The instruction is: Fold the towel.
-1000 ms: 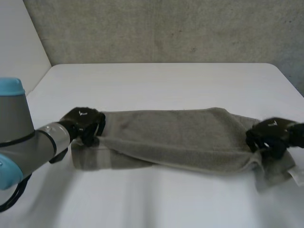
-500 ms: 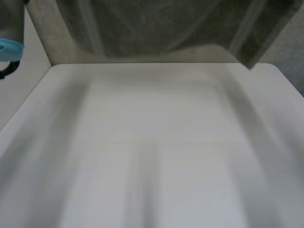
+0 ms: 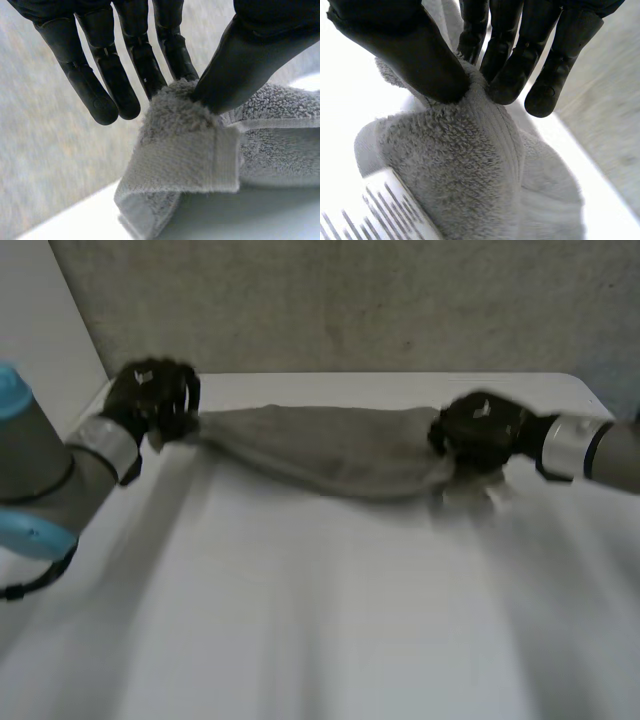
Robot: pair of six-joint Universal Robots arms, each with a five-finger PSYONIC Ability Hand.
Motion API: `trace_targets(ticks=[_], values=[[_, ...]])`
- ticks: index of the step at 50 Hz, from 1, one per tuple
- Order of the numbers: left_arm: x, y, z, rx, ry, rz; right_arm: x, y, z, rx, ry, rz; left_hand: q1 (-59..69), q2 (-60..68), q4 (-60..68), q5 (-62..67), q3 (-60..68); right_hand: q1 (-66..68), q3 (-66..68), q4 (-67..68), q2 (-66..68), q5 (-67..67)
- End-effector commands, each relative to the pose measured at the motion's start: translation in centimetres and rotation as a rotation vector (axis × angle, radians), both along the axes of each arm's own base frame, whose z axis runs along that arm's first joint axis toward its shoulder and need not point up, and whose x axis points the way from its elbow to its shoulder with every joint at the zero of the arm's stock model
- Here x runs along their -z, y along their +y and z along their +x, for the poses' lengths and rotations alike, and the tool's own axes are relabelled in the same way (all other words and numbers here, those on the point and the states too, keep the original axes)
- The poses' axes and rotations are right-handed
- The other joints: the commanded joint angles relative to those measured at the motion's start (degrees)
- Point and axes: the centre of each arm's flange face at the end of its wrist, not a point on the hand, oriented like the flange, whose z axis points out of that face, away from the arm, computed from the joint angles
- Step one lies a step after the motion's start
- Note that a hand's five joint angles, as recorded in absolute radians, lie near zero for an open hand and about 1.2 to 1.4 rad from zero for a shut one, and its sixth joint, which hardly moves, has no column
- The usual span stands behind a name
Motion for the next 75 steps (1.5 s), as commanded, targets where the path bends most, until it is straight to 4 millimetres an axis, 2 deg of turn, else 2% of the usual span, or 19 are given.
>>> trace_targets(ticks=[1, 5, 11, 15, 20, 24, 26, 30, 35, 40, 42, 48, 50, 51, 53, 56, 61, 69, 75], values=[[3.5, 0.5, 2.2, -0.051, -0.195, 0.02, 3.1, 1.7, -0.4, -0.034, 0.076, 0.063, 4.1, 1.94, 2.15, 1.7, 0.92, 6.06, 3.52, 3.44, 5.51, 3.86], [4.0, 1.3, 2.5, -0.052, -0.217, 0.041, 2.7, 2.2, -0.6, -0.029, 0.077, 0.082, 4.1, 1.94, 2.15, 1.7, 0.92, 6.06, 3.52, 3.44, 5.51, 3.86], [1.6, 3.1, 3.3, -0.064, -0.203, 0.01, -0.2, 4.6, -1.4, -0.019, 0.074, 0.129, 4.1, 1.94, 2.15, 1.7, 0.92, 6.06, 3.52, 3.44, 5.51, 3.86], [-0.1, 4.6, 4.5, -0.092, -0.201, -0.015, -2.4, 5.7, -3.0, 0.028, 0.075, 0.164, 4.1, 1.94, 2.15, 1.7, 0.92, 6.06, 3.52, 3.44, 5.51, 3.86], [-0.7, 7.1, 5.1, -0.094, -0.212, 0.016, -4.2, 7.2, -4.3, 0.065, 0.081, 0.264, 4.1, 1.94, 2.15, 1.7, 0.92, 6.06, 3.52, 3.44, 5.51, 3.86], [-0.9, 8.7, 5.8, -0.104, -0.22, 0.05, -4.7, 7.9, -5.4, 0.1, 0.076, 0.376, 4.1, 1.94, 2.15, 1.7, 0.92, 6.06, 3.52, 3.44, 5.51, 3.86], [-1.0, 9.9, 7.1, -0.141, -0.223, 0.093, -5.2, 8.8, -6.3, 0.123, 0.059, 0.464, 4.1, 1.94, 2.15, 1.7, 0.92, 6.06, 3.52, 3.44, 5.51, 3.86], [-0.7, 10.5, 8.0, -0.16, -0.222, 0.129, -5.6, 9.7, -6.5, 0.135, 0.055, 0.467, 4.1, 1.94, 2.15, 1.7, 0.92, 6.06, 3.52, 3.44, 5.51, 3.86], [-0.7, 10.5, 7.9, -0.124, -0.211, 0.133, -5.1, 9.7, -6.4, 0.127, 0.054, 0.462, 4.1, 1.94, 2.15, 1.7, 0.92, 6.06, 3.52, 3.44, 5.51, 3.86], [-0.7, 9.5, 7.3, -0.09, -0.202, 0.129, -3.5, 7.8, -6.5, 0.131, 0.063, 0.455, 4.1, 1.94, 2.15, 1.7, 0.92, 6.06, 3.52, 3.44, 5.51, 3.86], [-0.1, 8.1, 6.2, -0.051, -0.2, 0.145, -2.5, 6.0, -6.5, 0.128, 0.063, 0.457, 4.1, 1.94, 2.15, 1.7, 0.92, 6.06, 3.52, 3.44, 5.51, 3.86], [0.9, 6.0, 3.1, 0.033, -0.213, 0.144, -0.9, 3.9, -6.0, 0.11, 0.067, 0.453, 4.1, 1.94, 2.15, 1.7, 0.92, 6.06, 3.52, 3.44, 5.51, 3.86], [1.9, 4.0, 1.7, 0.044, -0.223, 0.141, 0.1, 2.4, -5.9, 0.105, 0.069, 0.439, 4.1, 1.94, 2.15, 1.7, 0.92, 6.06, 3.52, 3.44, 5.51, 3.86], [1.9, 4.0, 1.7, 0.044, -0.223, 0.141, 0.1, 2.4, -5.9, 0.105, 0.069, 0.439, 4.1, 1.94, 2.15, 1.7, 0.92, 6.06, 3.52, 3.44, 5.51, 3.86], [2.8, 1.6, 0.7, 0.015, -0.234, 0.129, 1.1, 1.0, -5.6, 0.095, 0.071, 0.417, 4.1, 1.94, 2.15, 1.7, 0.92, 6.06, 3.52, 3.44, 5.51, 3.86], [3.2, 0.5, 0.2, -0.001, -0.24, 0.116, 1.5, 0.3, -5.3, 0.088, 0.073, 0.401, 4.1, 1.94, 2.15, 1.7, 0.92, 6.06, 3.52, 3.44, 5.51, 3.86], [4.2, -3.6, -2.0, -0.032, -0.24, 0.055, 2.9, -2.2, -4.6, 0.078, 0.066, 0.331, 4.1, 1.94, 2.15, 1.7, 0.92, 6.06, 3.52, 3.44, 5.51, 3.86], [5.7, -6.8, -2.8, -0.048, -0.235, 0.031, 4.0, -5.1, -3.7, 0.111, 0.006, 0.247, 4.1, 1.94, 2.15, 1.7, 0.92, 6.06, 3.52, 3.44, 5.51, 3.86], [6.5, -7.7, -2.9, -0.072, -0.238, 0.026, 4.5, -6.6, -3.6, 0.151, -0.01, 0.179, 4.1, 1.94, 2.15, 1.7, 0.92, 6.06, 3.52, 3.44, 5.51, 3.86]])
